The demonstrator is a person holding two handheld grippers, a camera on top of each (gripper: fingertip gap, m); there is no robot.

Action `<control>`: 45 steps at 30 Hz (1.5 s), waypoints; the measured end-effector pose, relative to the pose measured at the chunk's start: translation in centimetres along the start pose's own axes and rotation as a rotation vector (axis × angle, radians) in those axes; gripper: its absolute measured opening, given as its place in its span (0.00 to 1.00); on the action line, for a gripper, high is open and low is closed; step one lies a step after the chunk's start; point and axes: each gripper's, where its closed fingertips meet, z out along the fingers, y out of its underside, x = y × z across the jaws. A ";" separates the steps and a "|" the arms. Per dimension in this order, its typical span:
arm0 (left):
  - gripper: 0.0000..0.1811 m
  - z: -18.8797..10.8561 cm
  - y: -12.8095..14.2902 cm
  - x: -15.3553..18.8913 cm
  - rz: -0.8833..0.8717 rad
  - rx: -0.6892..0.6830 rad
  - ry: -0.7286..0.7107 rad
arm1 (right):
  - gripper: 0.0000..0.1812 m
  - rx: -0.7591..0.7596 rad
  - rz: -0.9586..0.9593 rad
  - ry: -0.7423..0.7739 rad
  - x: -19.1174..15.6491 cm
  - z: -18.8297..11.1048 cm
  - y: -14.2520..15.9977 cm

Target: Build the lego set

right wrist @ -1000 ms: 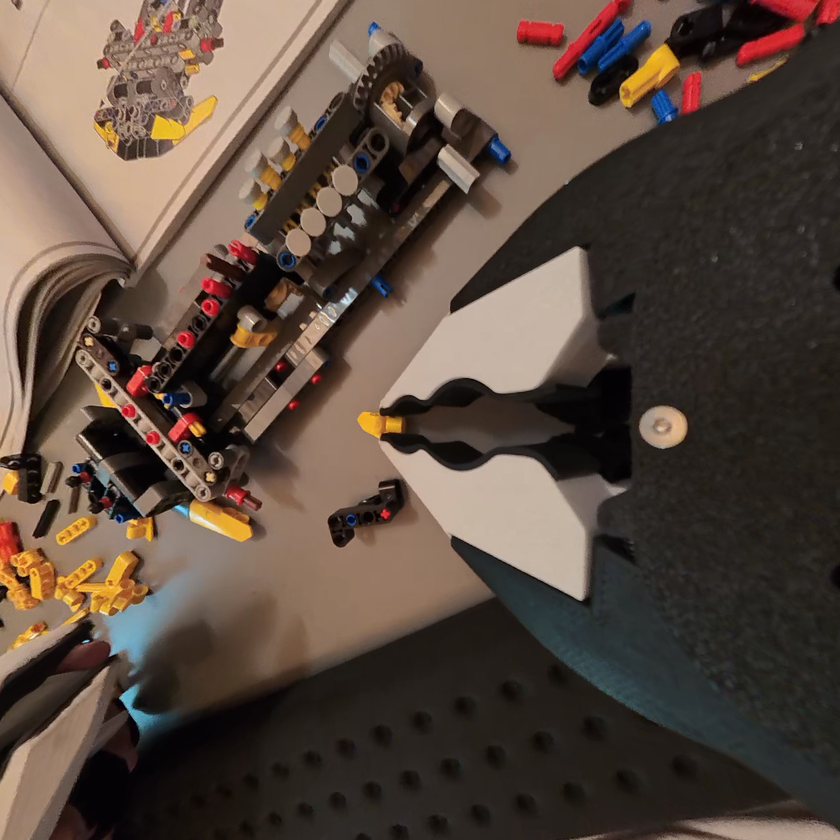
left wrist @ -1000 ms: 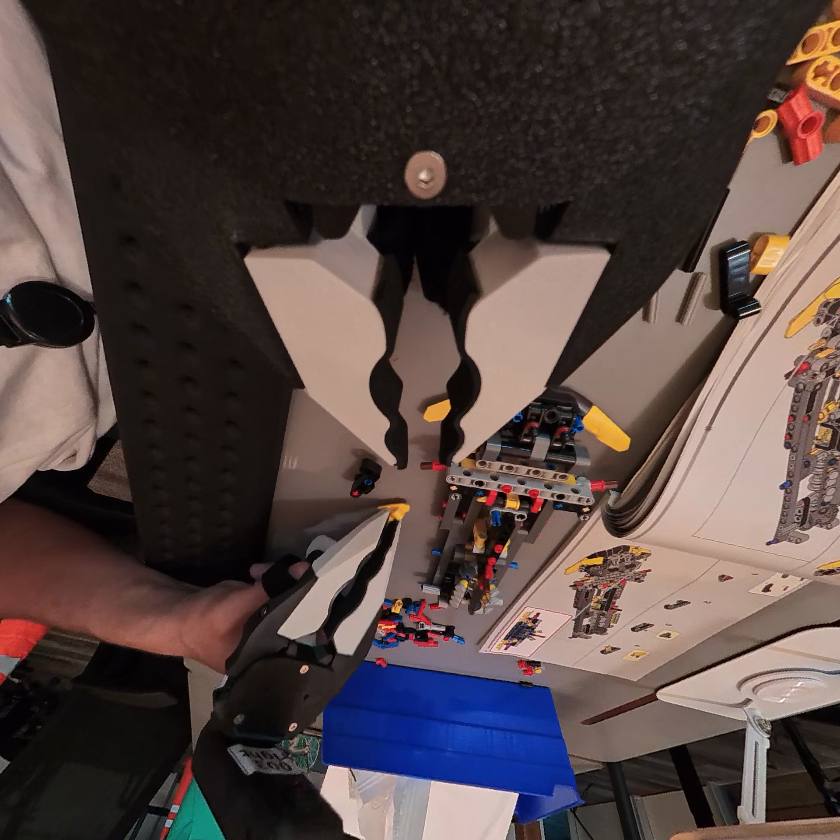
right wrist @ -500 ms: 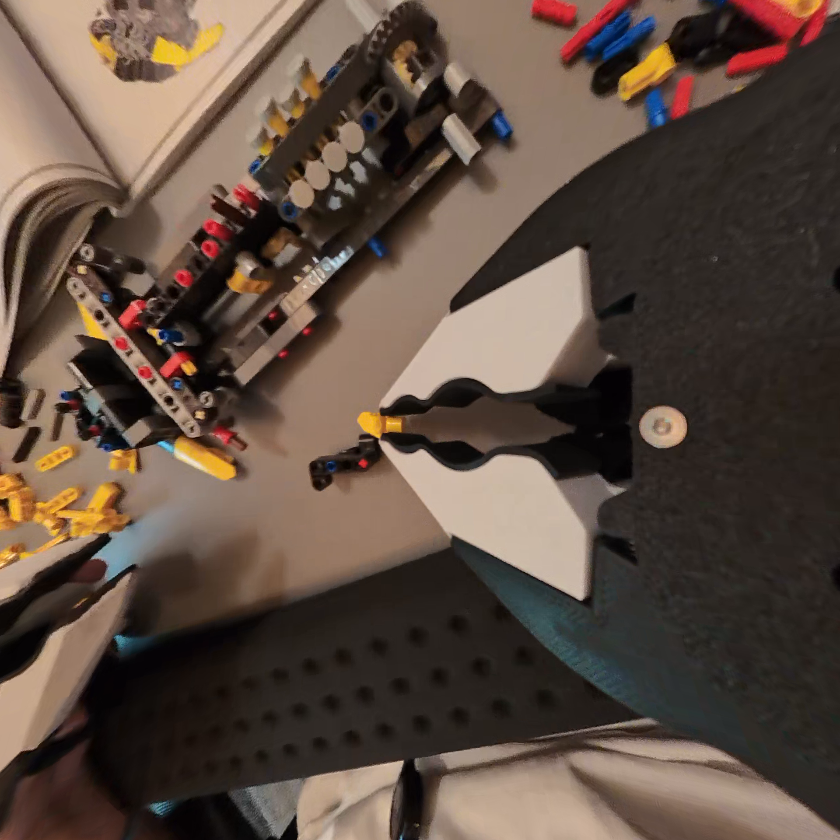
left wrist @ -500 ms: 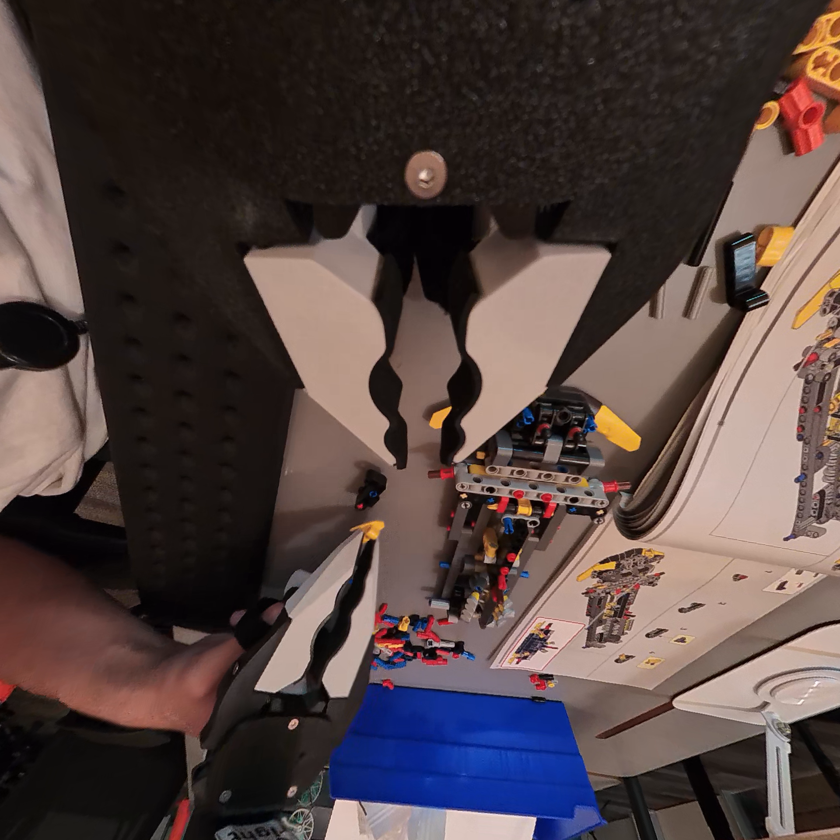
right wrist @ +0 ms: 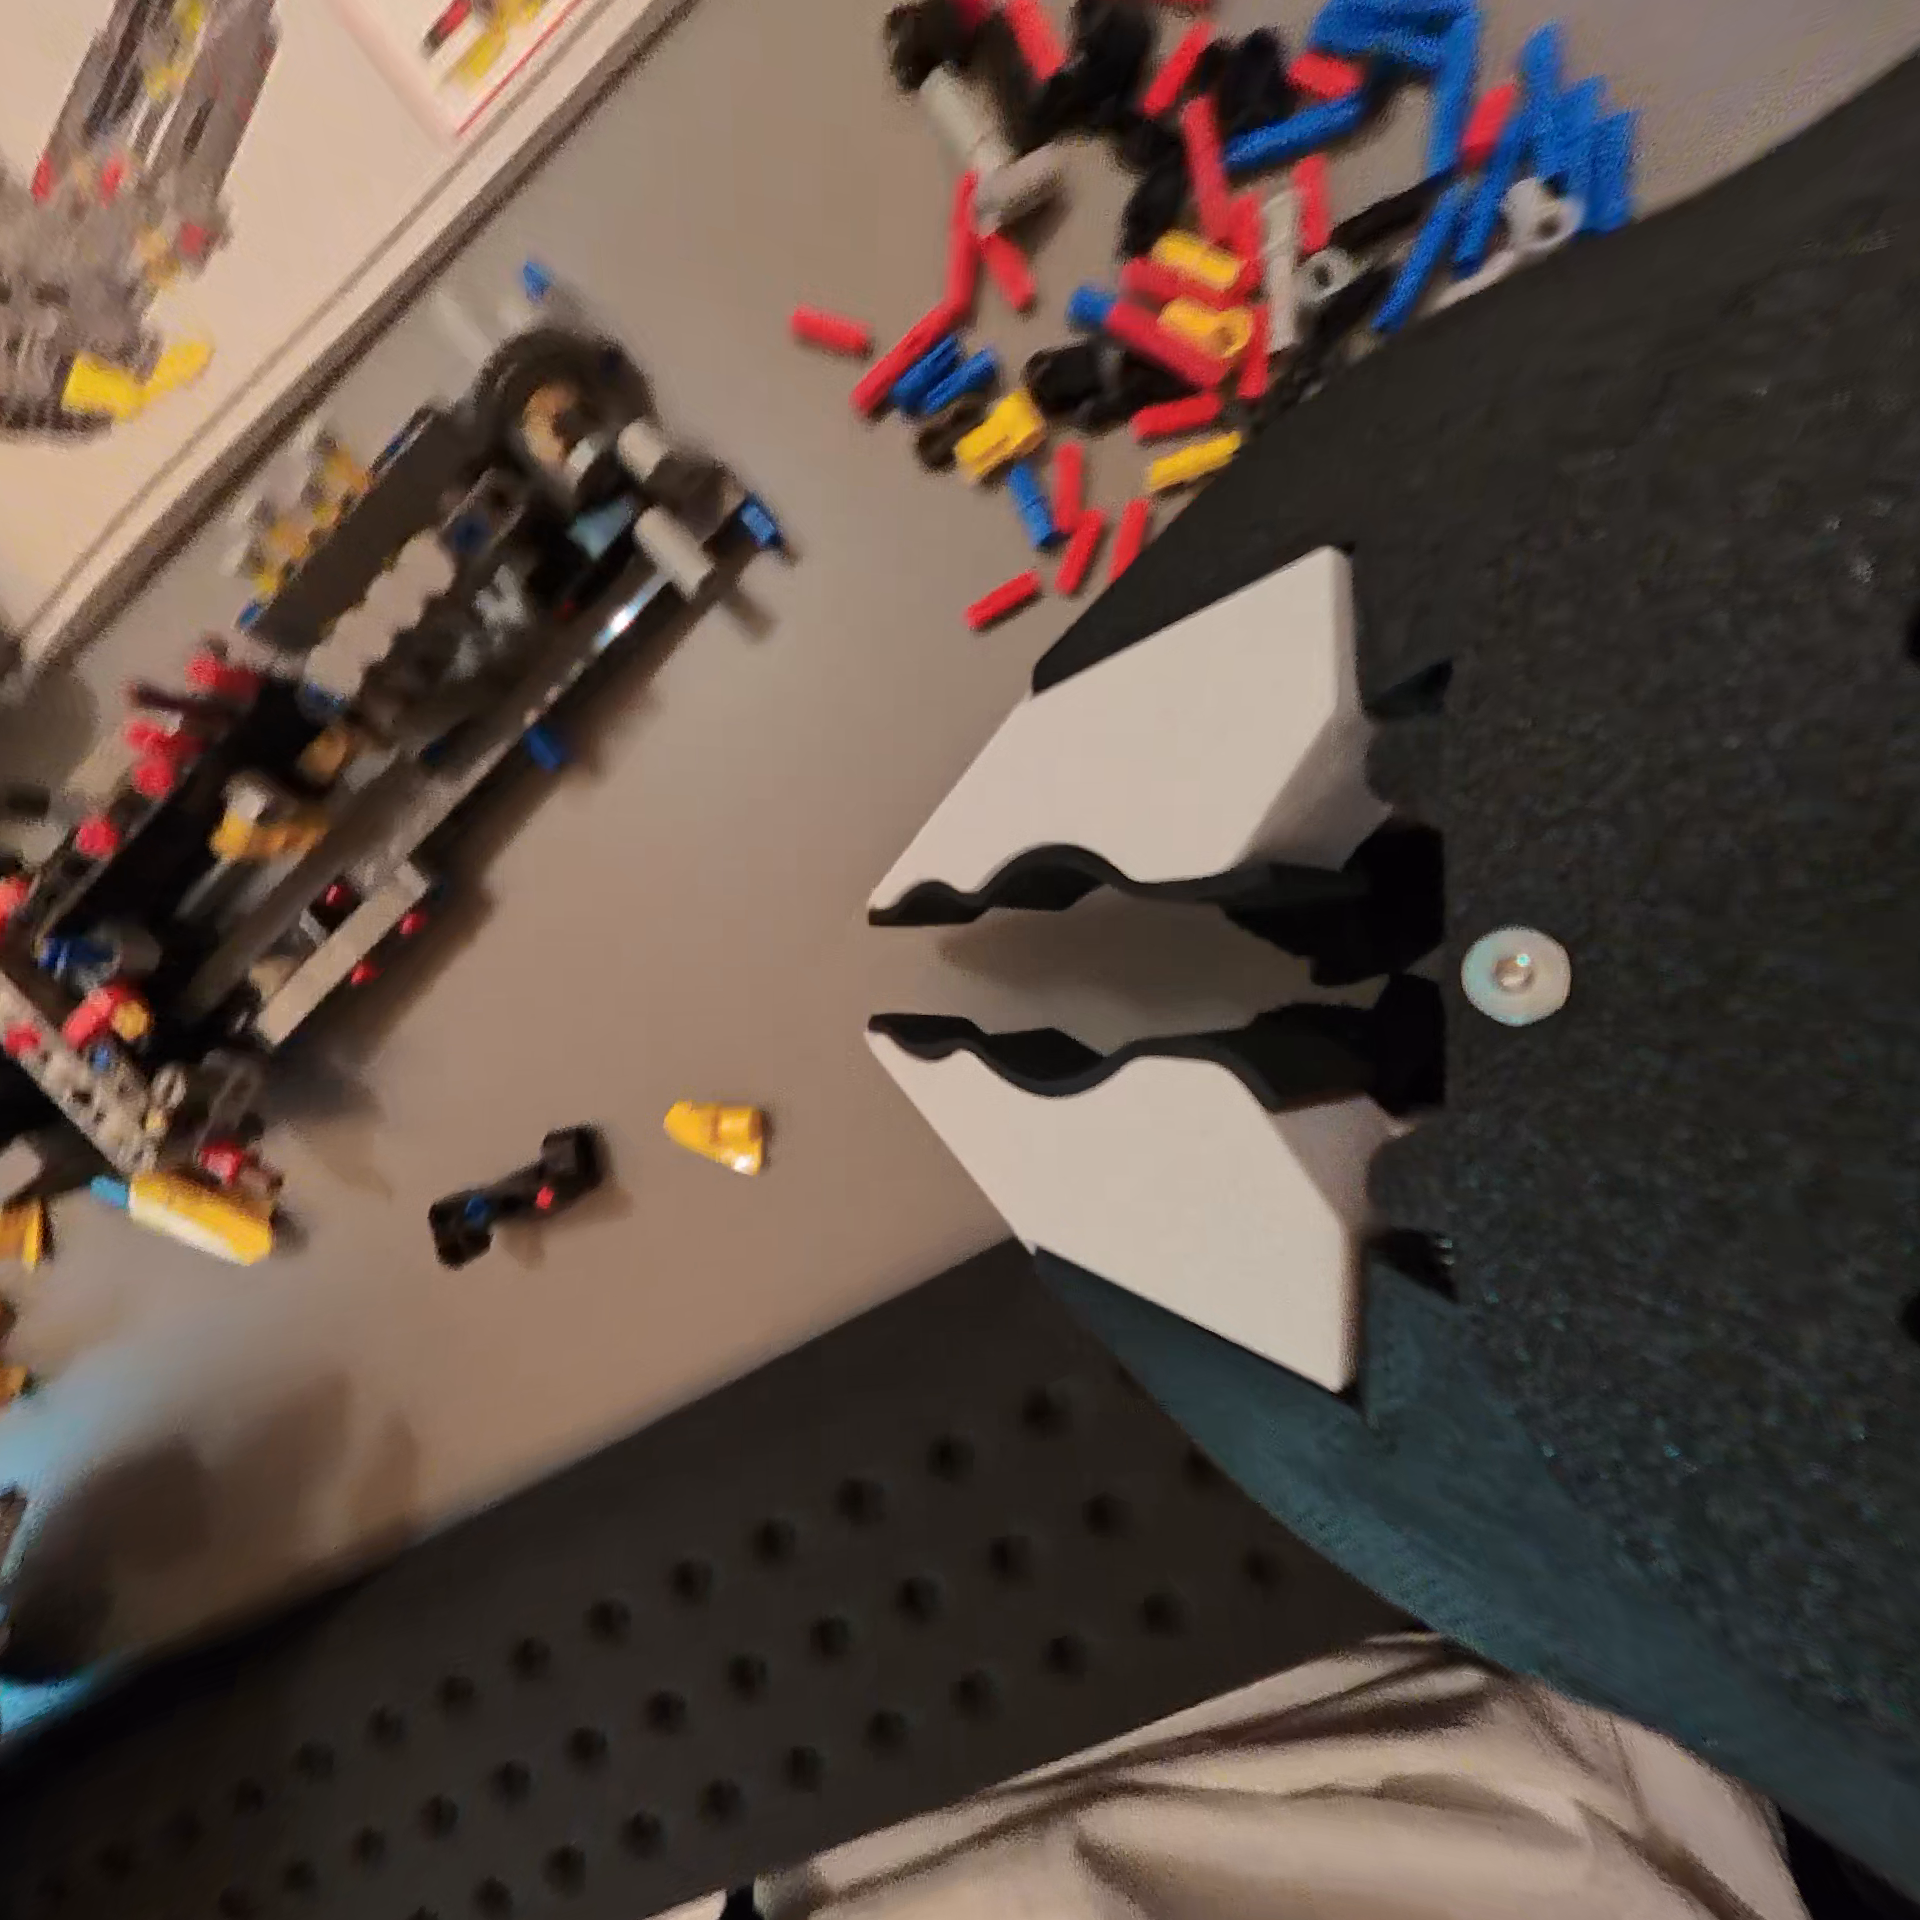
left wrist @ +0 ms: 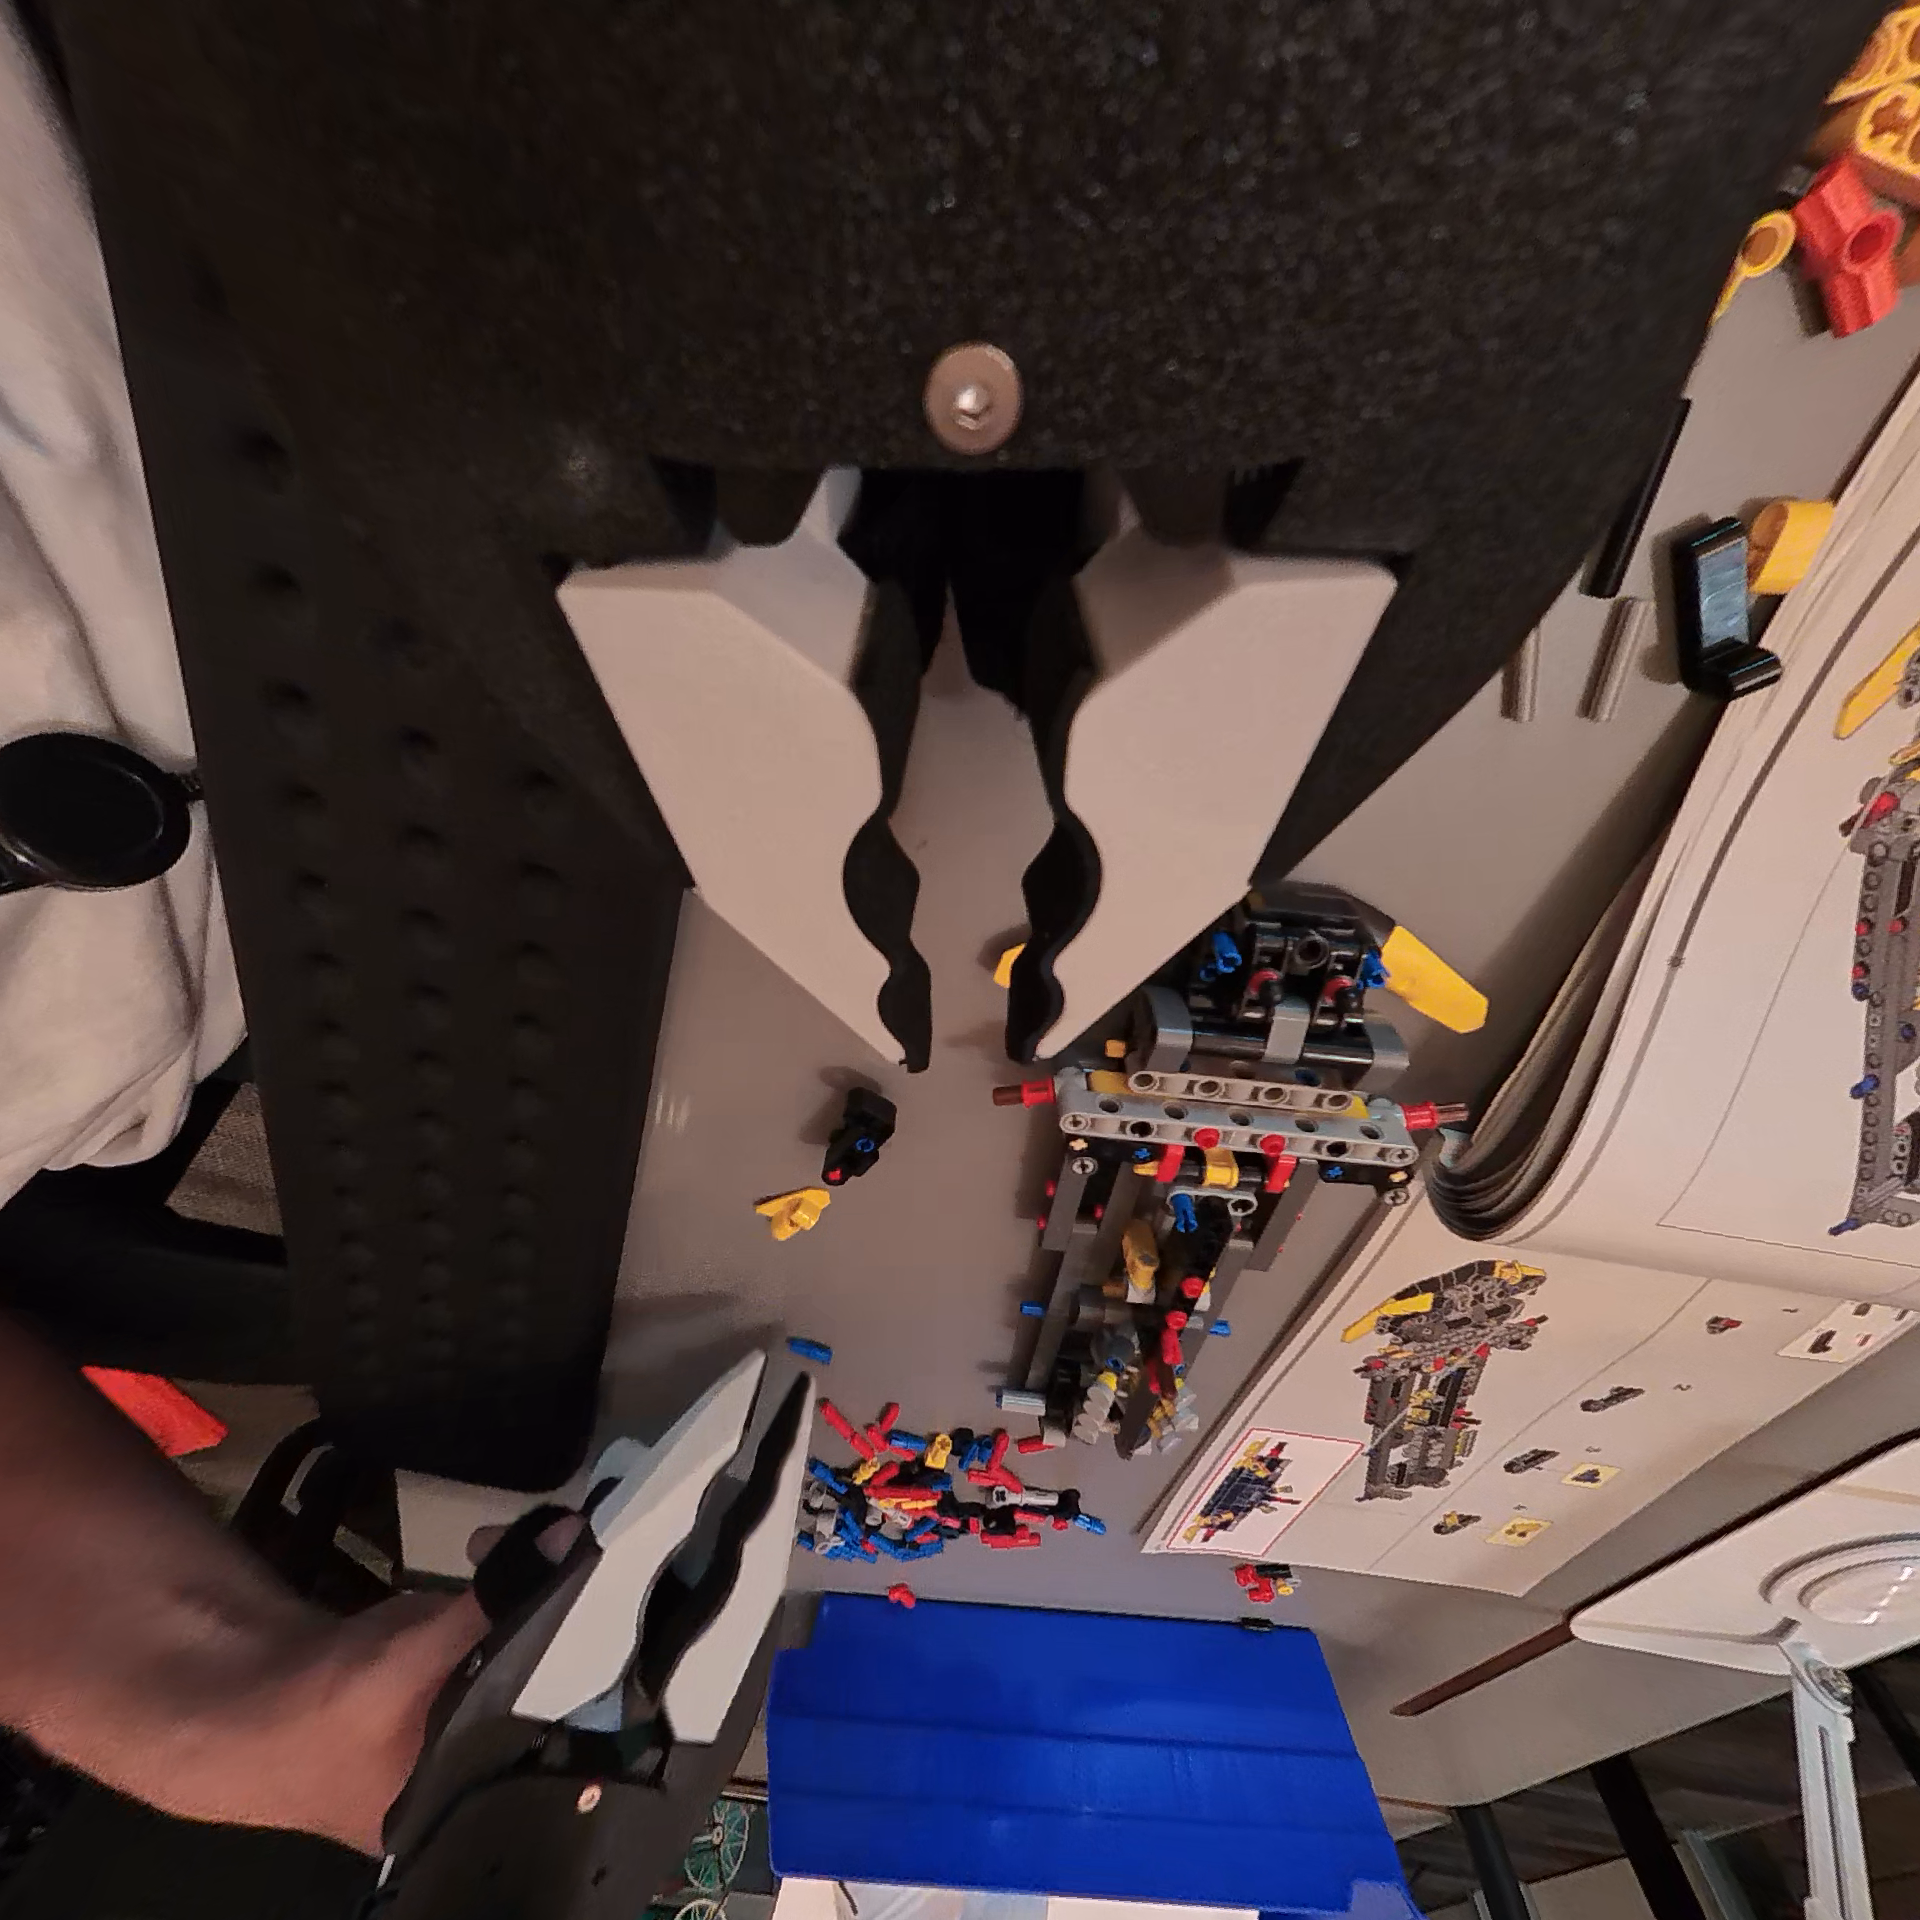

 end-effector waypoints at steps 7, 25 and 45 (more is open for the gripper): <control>0.07 0.4 0.3 0.5 0.016 -0.024 0.018 | 0.10 0.039 -0.025 -0.052 -3.2 2.2 -1.6; 0.08 0.2 -0.3 0.6 0.015 0.007 0.019 | 0.04 0.290 0.090 -0.181 -4.3 4.2 -9.5; 0.08 -1.9 -4.7 -0.3 -0.356 0.289 0.178 | 0.03 0.690 -0.724 0.352 -8.9 3.0 -16.5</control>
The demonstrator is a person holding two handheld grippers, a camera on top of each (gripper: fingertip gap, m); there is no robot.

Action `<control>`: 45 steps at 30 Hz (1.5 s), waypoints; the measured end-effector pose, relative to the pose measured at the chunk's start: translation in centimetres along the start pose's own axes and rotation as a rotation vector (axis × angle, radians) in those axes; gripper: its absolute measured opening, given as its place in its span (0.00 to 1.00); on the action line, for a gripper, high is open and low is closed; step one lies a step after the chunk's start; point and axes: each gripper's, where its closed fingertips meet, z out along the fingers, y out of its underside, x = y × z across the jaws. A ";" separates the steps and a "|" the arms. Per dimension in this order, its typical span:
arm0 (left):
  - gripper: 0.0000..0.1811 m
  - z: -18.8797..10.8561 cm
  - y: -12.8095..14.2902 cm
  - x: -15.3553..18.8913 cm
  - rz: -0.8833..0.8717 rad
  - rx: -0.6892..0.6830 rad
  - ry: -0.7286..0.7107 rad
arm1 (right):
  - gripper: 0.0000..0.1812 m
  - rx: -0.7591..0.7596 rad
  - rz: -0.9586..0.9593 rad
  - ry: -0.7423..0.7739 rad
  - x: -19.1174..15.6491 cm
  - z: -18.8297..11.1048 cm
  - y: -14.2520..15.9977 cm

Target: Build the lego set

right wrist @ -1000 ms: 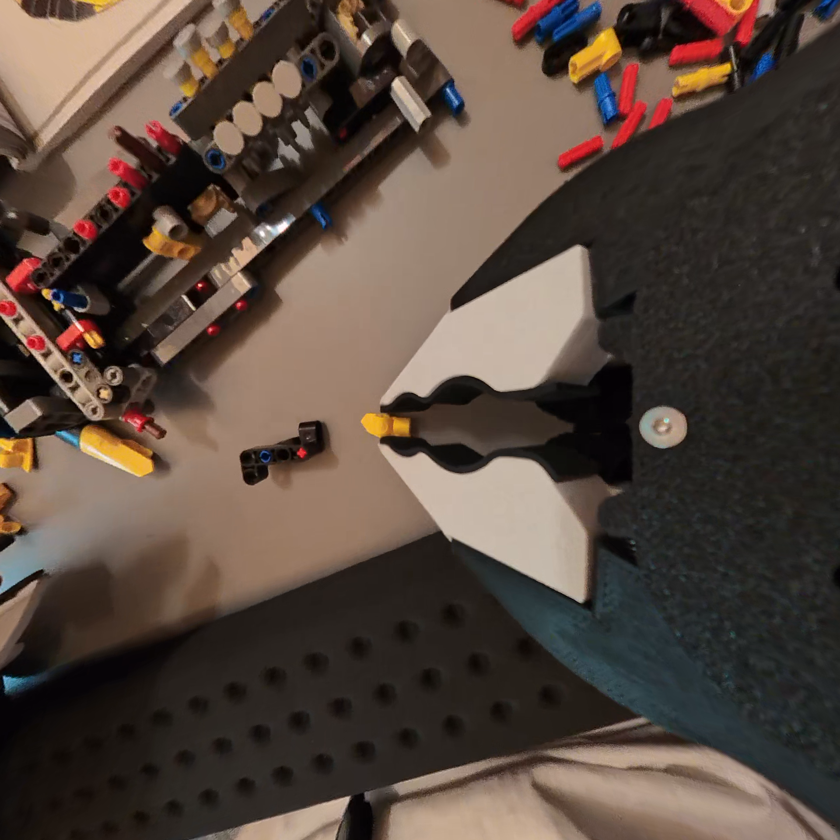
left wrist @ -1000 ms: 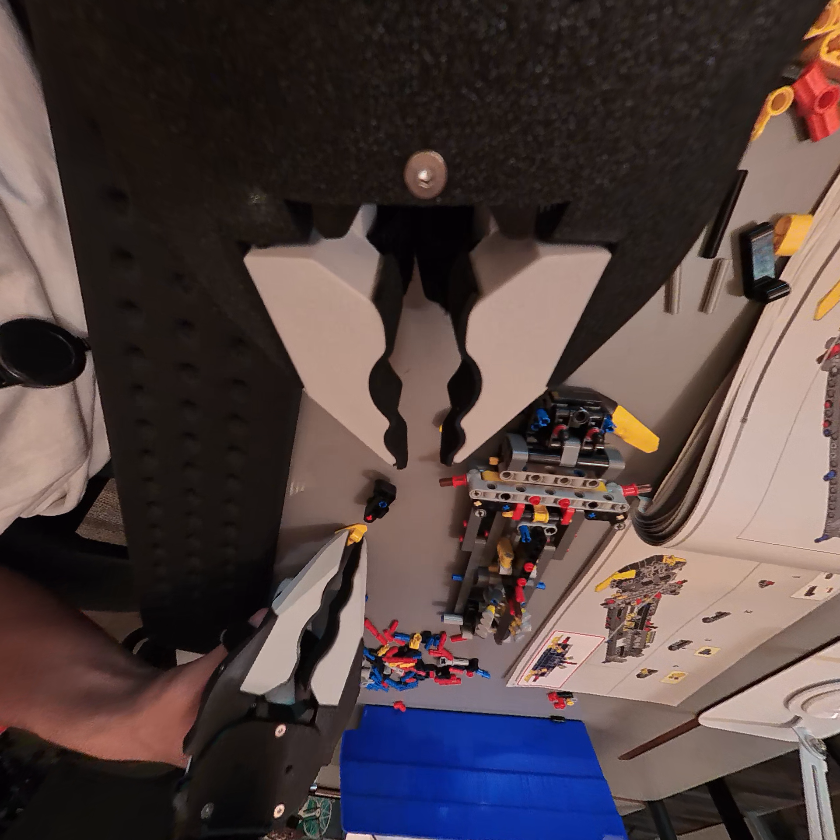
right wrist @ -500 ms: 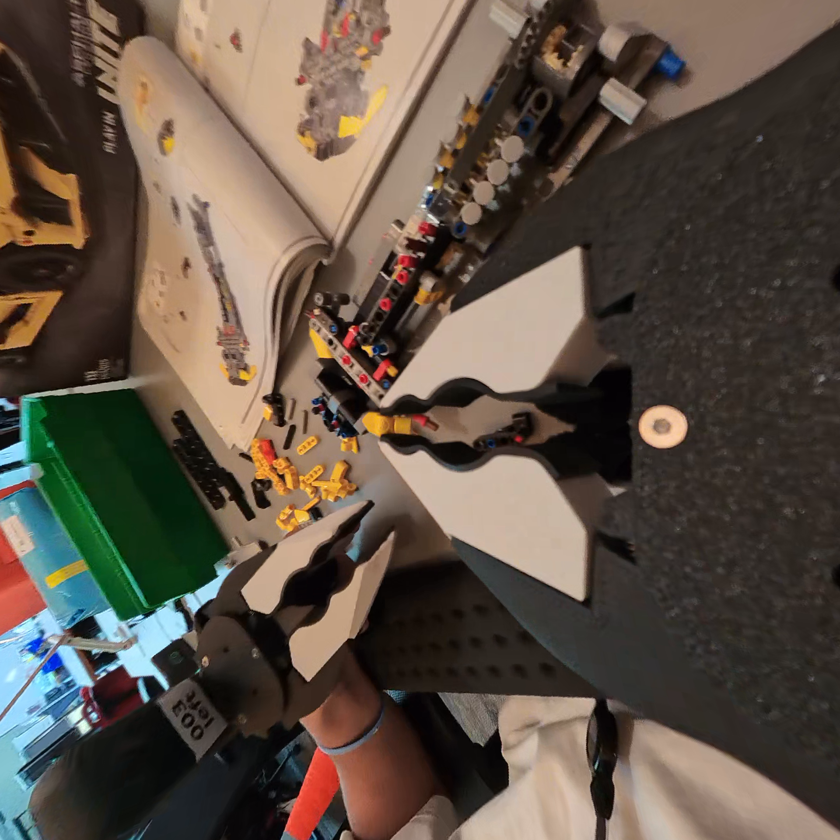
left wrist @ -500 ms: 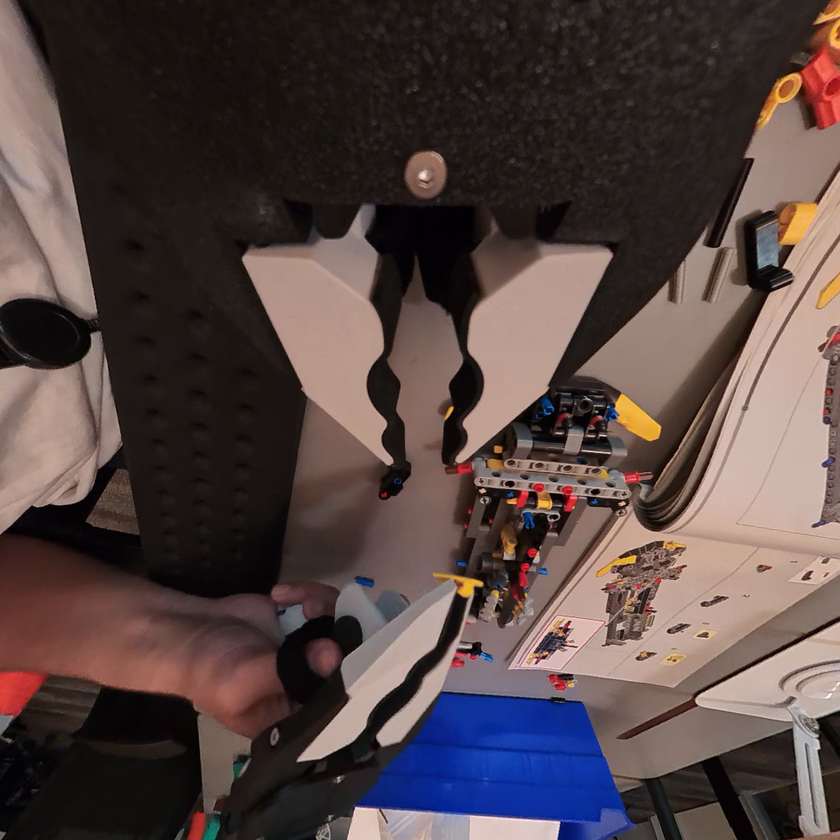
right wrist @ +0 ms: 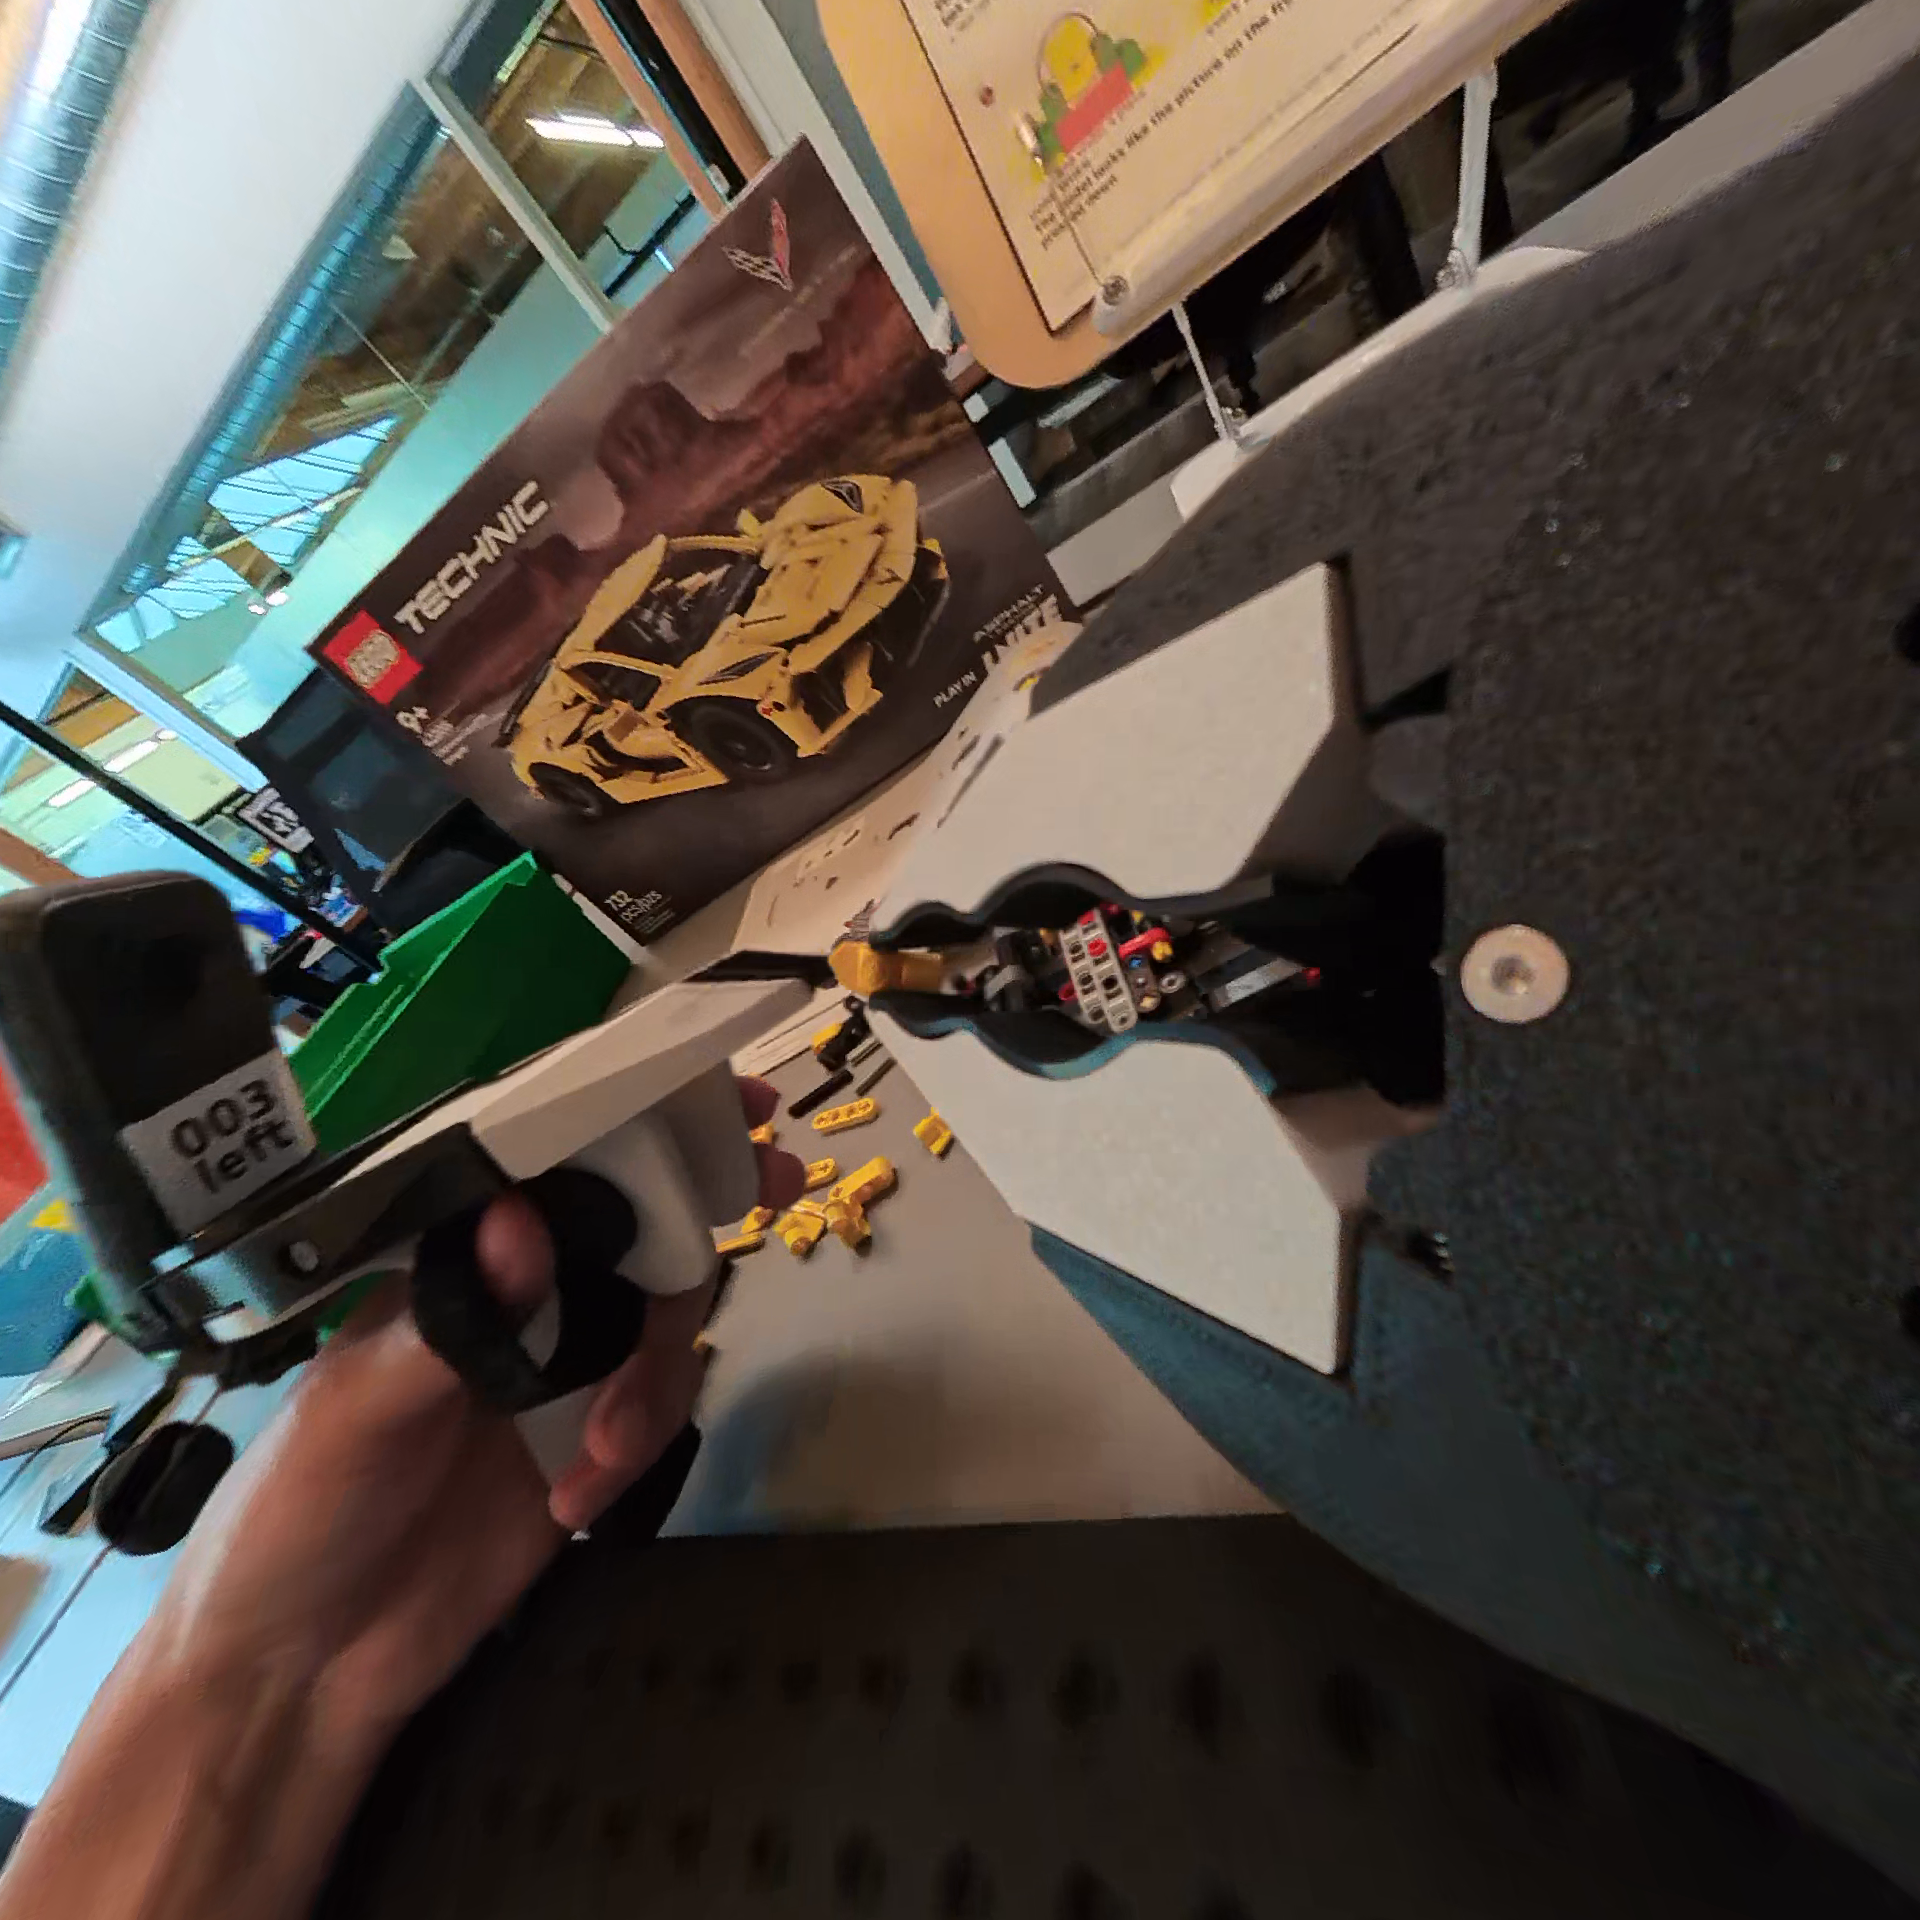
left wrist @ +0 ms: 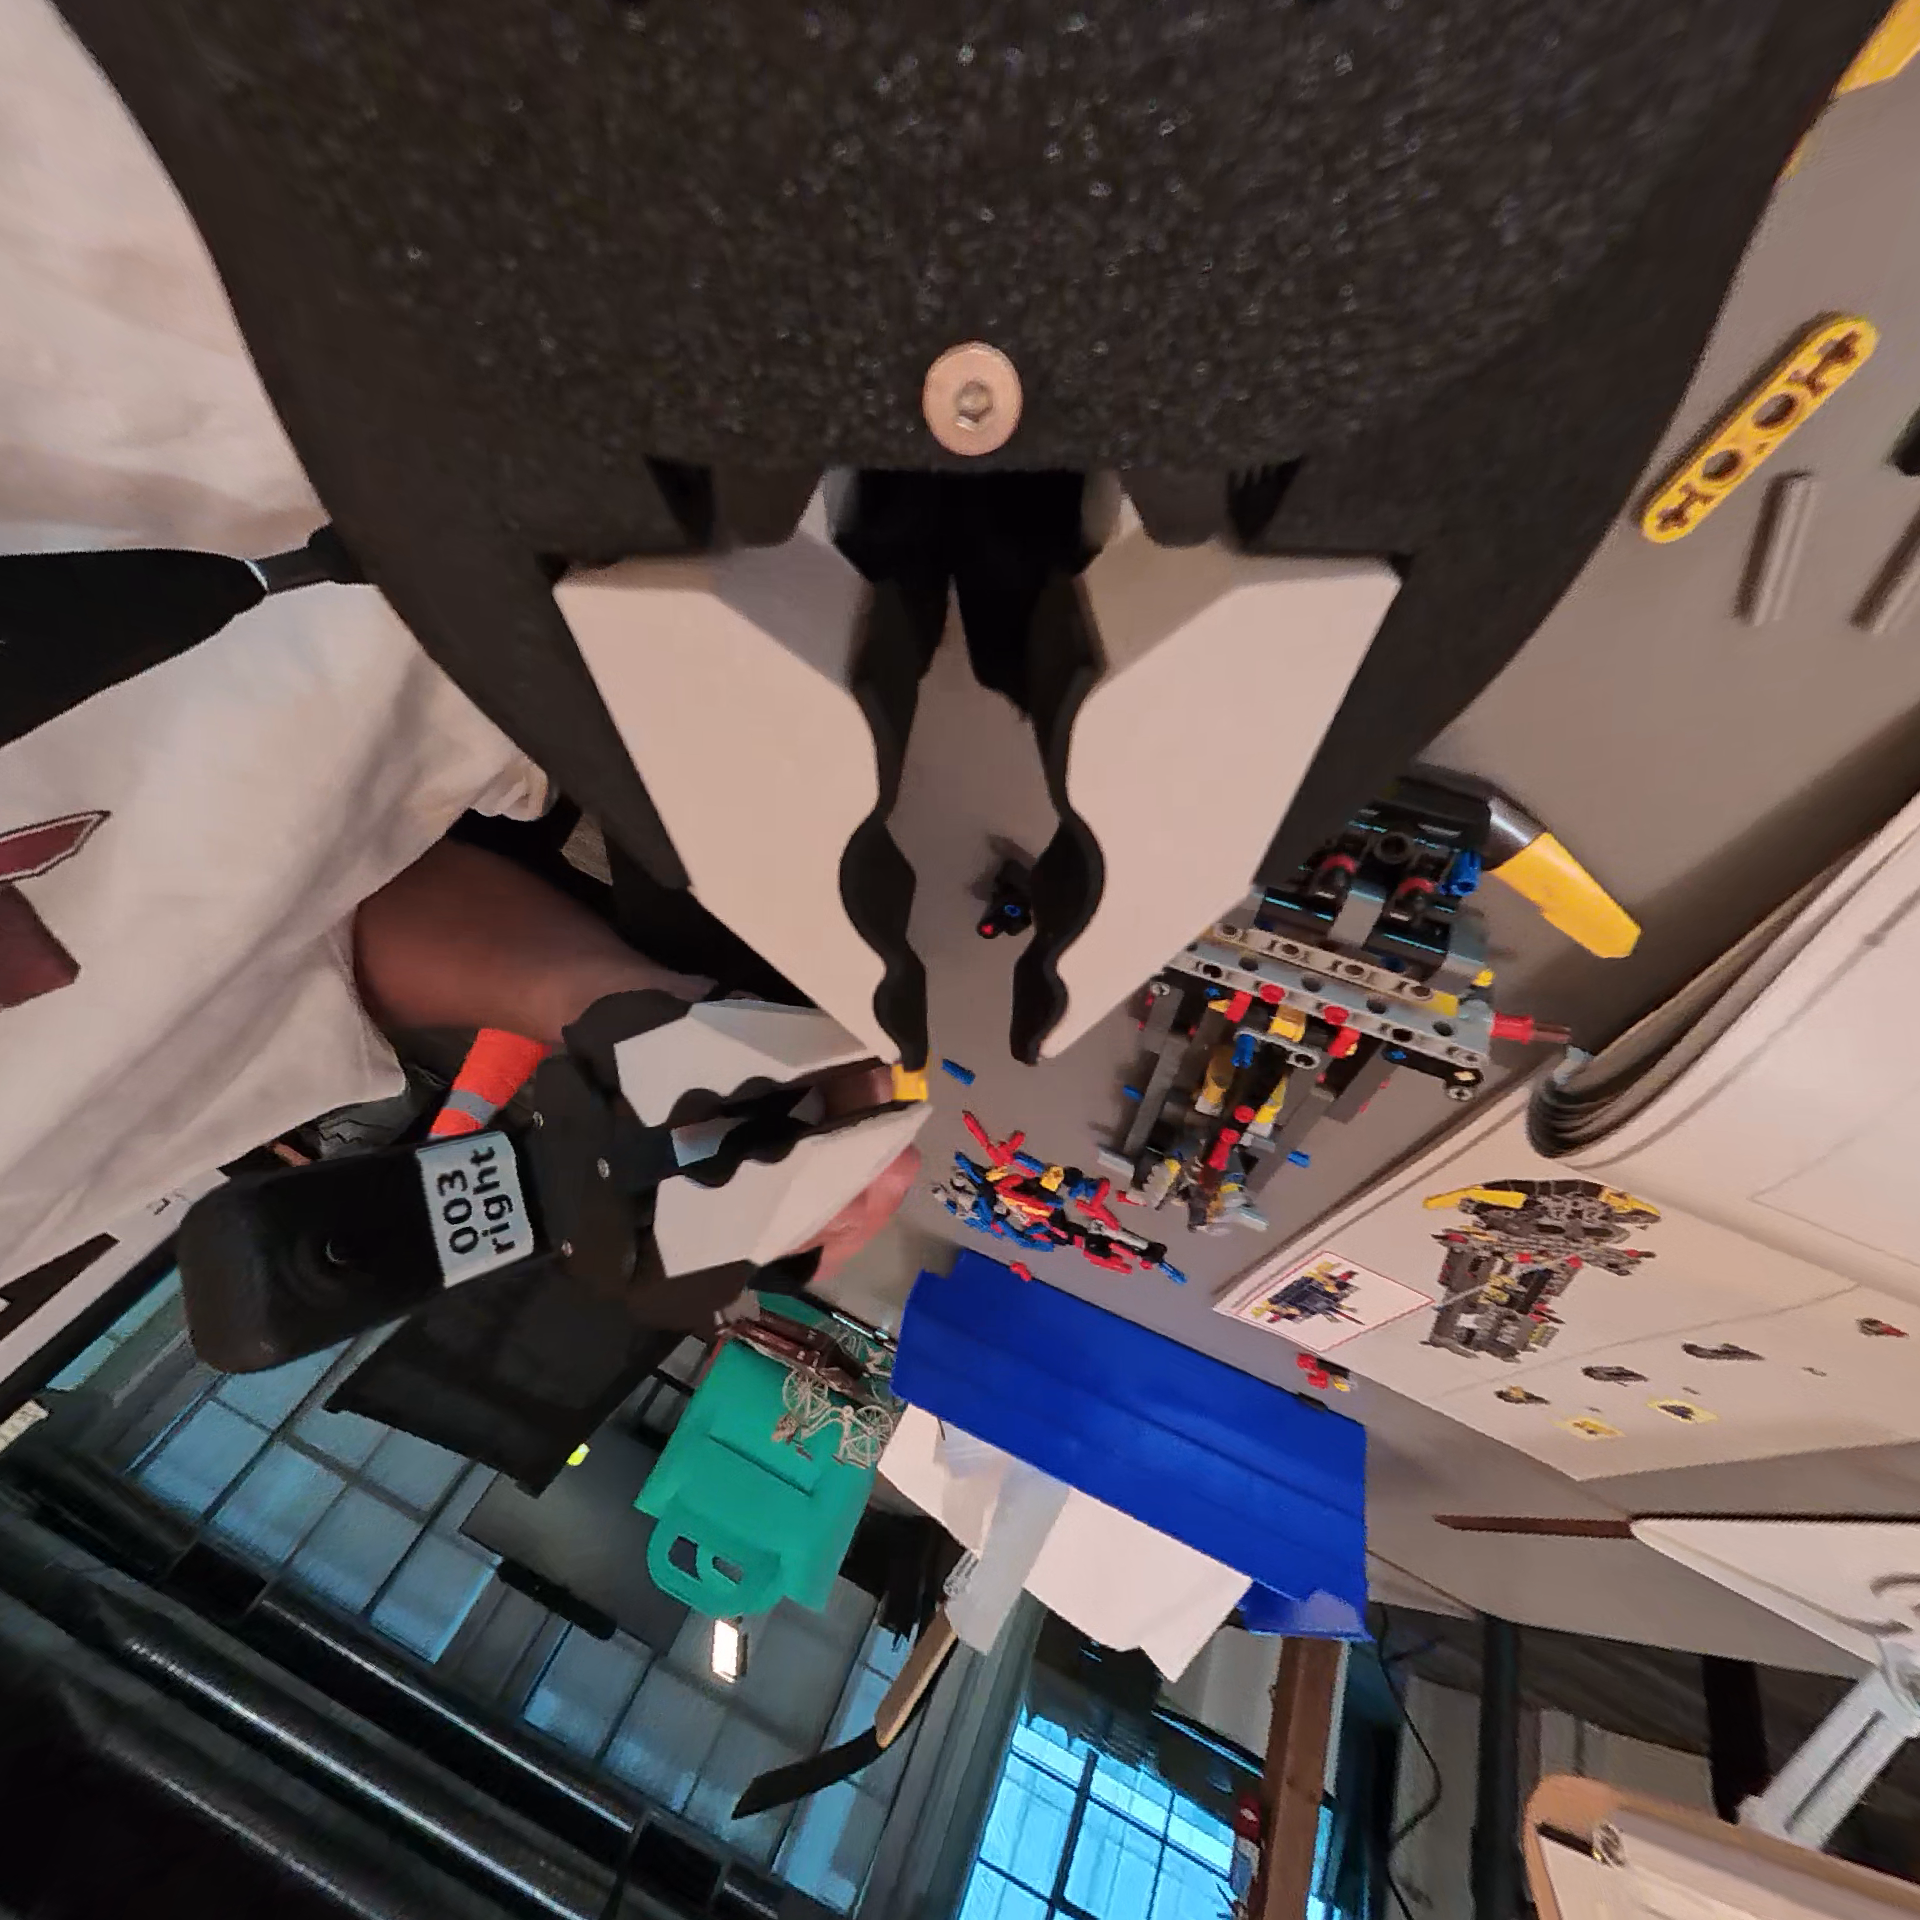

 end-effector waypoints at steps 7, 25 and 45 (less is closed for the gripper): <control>0.12 0.4 -0.5 1.4 0.169 0.014 -0.015 | 0.04 0.238 0.751 -0.048 2.5 0.5 -2.5; 0.02 0.2 -0.5 -0.9 0.805 -0.062 -0.415 | 0.04 0.182 0.945 -0.138 1.2 1.8 -1.0; 0.02 0.2 1.2 -1.8 1.202 -0.234 -0.566 | 0.04 0.051 0.740 -0.192 -0.4 1.5 1.0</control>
